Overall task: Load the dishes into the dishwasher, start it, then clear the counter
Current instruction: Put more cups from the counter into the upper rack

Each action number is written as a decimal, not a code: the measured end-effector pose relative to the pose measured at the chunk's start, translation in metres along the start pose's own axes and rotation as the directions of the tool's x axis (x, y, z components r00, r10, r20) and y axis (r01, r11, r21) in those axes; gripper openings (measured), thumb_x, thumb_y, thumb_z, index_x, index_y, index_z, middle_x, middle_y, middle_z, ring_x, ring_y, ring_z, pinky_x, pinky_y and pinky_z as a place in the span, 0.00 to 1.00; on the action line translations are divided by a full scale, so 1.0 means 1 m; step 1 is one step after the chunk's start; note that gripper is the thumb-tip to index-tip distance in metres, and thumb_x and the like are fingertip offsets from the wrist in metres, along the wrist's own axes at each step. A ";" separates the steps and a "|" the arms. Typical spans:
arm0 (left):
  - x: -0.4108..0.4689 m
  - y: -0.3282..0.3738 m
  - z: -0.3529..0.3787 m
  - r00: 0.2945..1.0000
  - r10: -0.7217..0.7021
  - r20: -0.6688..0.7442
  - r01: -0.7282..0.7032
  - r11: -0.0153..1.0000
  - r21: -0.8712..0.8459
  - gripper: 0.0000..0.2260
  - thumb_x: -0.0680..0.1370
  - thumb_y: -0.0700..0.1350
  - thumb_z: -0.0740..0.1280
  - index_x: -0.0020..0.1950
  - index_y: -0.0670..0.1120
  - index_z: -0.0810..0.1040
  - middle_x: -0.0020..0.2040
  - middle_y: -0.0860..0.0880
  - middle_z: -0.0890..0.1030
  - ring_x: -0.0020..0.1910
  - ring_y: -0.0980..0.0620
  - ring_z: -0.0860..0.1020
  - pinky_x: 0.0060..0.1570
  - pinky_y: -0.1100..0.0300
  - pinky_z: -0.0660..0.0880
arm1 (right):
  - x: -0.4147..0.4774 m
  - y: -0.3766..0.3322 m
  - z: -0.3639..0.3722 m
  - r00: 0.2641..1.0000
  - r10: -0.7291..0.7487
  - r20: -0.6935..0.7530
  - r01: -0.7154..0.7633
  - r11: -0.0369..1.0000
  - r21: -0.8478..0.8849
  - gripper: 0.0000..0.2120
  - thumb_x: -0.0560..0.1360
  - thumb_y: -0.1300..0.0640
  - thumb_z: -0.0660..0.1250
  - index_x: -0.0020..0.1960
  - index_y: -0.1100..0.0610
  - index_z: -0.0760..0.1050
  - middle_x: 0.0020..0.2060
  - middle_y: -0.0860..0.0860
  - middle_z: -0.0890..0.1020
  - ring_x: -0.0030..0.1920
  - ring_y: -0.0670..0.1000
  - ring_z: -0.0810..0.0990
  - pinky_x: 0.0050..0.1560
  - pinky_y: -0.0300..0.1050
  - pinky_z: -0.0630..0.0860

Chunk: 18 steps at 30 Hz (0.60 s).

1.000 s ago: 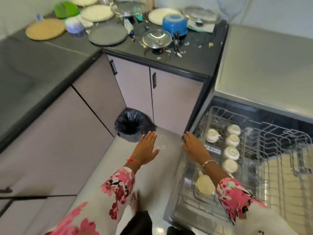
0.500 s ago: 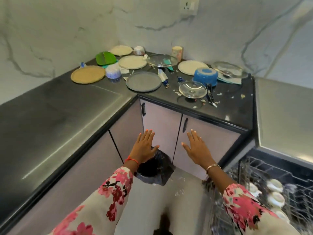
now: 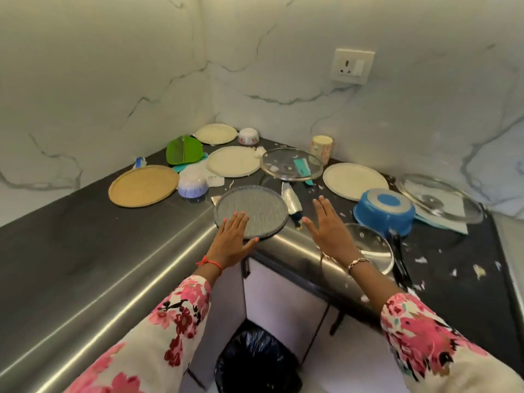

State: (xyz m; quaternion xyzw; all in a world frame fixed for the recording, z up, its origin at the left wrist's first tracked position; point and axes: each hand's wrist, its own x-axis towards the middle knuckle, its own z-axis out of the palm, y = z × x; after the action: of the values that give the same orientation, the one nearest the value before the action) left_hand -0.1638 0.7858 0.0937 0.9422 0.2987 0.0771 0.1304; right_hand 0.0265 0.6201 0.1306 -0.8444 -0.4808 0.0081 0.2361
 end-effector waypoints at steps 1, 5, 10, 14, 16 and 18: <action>0.019 -0.002 -0.002 1.000 -0.009 -0.005 0.009 1.000 -0.001 0.31 0.80 0.57 0.56 0.78 0.44 0.50 0.79 0.46 0.49 0.78 0.49 0.45 0.74 0.52 0.40 | 0.019 0.007 -0.001 1.000 -0.002 -0.004 0.002 1.000 -0.002 0.31 0.80 0.45 0.55 0.76 0.60 0.52 0.76 0.55 0.53 0.76 0.53 0.51 0.74 0.46 0.50; 0.099 -0.010 0.000 0.998 -0.046 0.039 0.045 0.999 0.022 0.32 0.80 0.58 0.55 0.78 0.44 0.49 0.79 0.46 0.48 0.78 0.49 0.45 0.75 0.51 0.41 | 0.095 0.038 -0.005 0.999 0.047 0.011 -0.047 0.999 0.024 0.30 0.79 0.46 0.57 0.75 0.60 0.54 0.75 0.57 0.56 0.76 0.54 0.52 0.74 0.46 0.50; 0.177 -0.029 0.008 0.986 -0.062 0.153 0.055 0.997 0.046 0.31 0.81 0.57 0.53 0.78 0.43 0.46 0.79 0.47 0.45 0.78 0.50 0.44 0.75 0.51 0.41 | 0.165 0.075 -0.004 0.996 0.087 -0.016 -0.087 0.996 -0.031 0.28 0.79 0.47 0.58 0.73 0.61 0.58 0.73 0.59 0.61 0.73 0.56 0.58 0.72 0.45 0.55; 0.234 -0.043 0.014 0.969 -0.066 0.239 0.064 0.998 0.017 0.30 0.82 0.54 0.54 0.78 0.43 0.46 0.79 0.47 0.45 0.78 0.50 0.44 0.75 0.51 0.43 | 0.214 0.103 -0.004 0.986 0.165 0.038 -0.162 0.985 -0.065 0.29 0.80 0.46 0.55 0.75 0.60 0.54 0.75 0.58 0.56 0.75 0.57 0.53 0.74 0.49 0.53; 0.257 -0.050 0.018 0.965 -0.015 0.262 0.018 1.000 -0.008 0.30 0.82 0.53 0.56 0.78 0.43 0.46 0.79 0.46 0.46 0.78 0.50 0.45 0.75 0.51 0.45 | 0.237 0.112 -0.004 0.980 0.196 0.037 -0.193 0.978 -0.078 0.29 0.80 0.45 0.55 0.75 0.59 0.54 0.76 0.57 0.55 0.75 0.57 0.53 0.73 0.51 0.55; 0.279 -0.056 0.021 0.969 0.076 0.234 -0.058 0.995 -0.084 0.32 0.80 0.54 0.59 0.78 0.43 0.47 0.79 0.46 0.48 0.78 0.49 0.48 0.75 0.50 0.48 | 0.263 0.119 -0.004 0.973 0.228 0.043 -0.223 0.971 -0.085 0.29 0.80 0.45 0.54 0.75 0.58 0.53 0.75 0.58 0.55 0.75 0.58 0.54 0.72 0.54 0.58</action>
State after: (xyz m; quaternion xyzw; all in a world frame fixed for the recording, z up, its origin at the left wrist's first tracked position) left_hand 0.0366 0.9886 0.0763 0.9486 0.2458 -0.0202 0.1983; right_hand 0.2646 0.7823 0.1416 -0.9018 -0.3876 0.0377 0.1873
